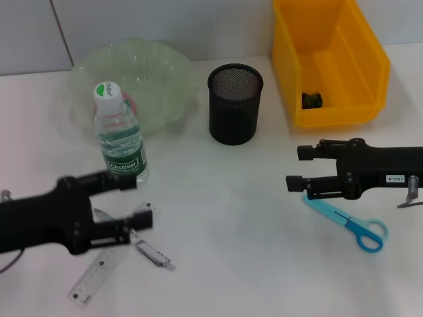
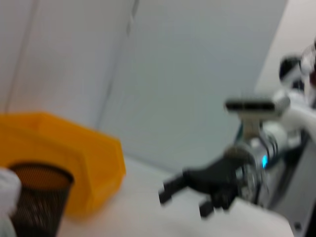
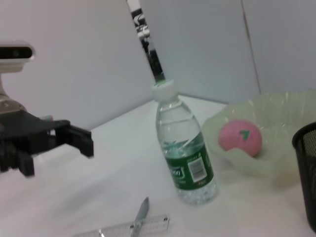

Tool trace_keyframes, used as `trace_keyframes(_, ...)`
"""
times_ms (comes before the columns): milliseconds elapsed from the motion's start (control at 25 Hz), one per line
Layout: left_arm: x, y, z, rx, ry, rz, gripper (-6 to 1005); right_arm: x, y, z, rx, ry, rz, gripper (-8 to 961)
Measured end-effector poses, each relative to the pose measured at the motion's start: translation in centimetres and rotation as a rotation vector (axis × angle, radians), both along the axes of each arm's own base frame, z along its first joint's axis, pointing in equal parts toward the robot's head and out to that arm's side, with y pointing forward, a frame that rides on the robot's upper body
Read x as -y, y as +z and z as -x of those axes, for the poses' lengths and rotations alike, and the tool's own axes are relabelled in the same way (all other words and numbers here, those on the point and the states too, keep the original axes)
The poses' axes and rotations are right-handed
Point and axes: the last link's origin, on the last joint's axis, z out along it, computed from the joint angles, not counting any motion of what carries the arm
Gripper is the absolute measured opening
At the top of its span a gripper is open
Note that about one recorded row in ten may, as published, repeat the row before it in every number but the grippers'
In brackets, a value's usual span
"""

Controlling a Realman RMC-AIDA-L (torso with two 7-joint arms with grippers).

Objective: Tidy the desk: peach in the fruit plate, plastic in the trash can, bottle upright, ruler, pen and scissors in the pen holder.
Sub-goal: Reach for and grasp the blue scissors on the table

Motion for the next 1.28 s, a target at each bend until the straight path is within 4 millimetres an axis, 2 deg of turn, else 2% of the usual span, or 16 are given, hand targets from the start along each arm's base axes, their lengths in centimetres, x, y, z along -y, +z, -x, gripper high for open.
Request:
trace_keyframes(40, 0.2, -0.7, 0.0, -0.046, -0.008, 0.027, 801, 0.0, 0.0, 0.0, 0.004, 0.001, 0.006, 805)
trace_keyframes(120, 0.2, -0.7, 0.0, -0.046, -0.008, 0.027, 801, 0.0, 0.0, 0.0, 0.014, 0.001, 0.022, 805)
trace_keyframes(160, 0.1, -1.4, 0.0, -0.09, -0.016, 0.05, 801, 0.0, 0.0, 0.0, 0.023, 0.001, 0.036, 805)
trace_keyframes(440, 0.0, -1.9, 0.0, -0.087, -0.038, 0.018, 800, 0.1, -0.1, 0.0, 0.043, 0.004, 0.066, 806)
trace_keyframes(480, -0.1, -2.9, 0.1, -0.079, -0.057, 0.002, 800, 0.2, -0.1, -0.1, 0.051, 0.0, 0.076, 806)
trace_keyframes(840, -0.4, -3.4, -0.1, -0.06, -0.07, -0.024, 800, 0.0, 0.2, 0.0, 0.085, -0.013, 0.093, 805)
trace_keyframes(1120, -0.7, -3.7, -0.4, -0.056, -0.074, -0.017, 801, -1.1, 1.9, 2.0, 0.253, -0.114, 0.143, 804)
trace_keyframes(1160, -0.7, -3.7, -0.4, -0.056, -0.073, -0.016, 801, -1.6, 2.6, 3.0, 0.351, -0.184, 0.172, 803)
trace_keyframes(1200, -0.7, -3.7, -0.4, -0.055, -0.072, -0.017, 801, -1.6, 2.6, 3.0, 0.351, -0.184, 0.172, 803)
trace_keyframes(1280, -0.8, -3.7, -0.5, -0.054, -0.071, -0.019, 801, -2.0, 3.3, 4.2, 0.489, -0.299, 0.212, 802)
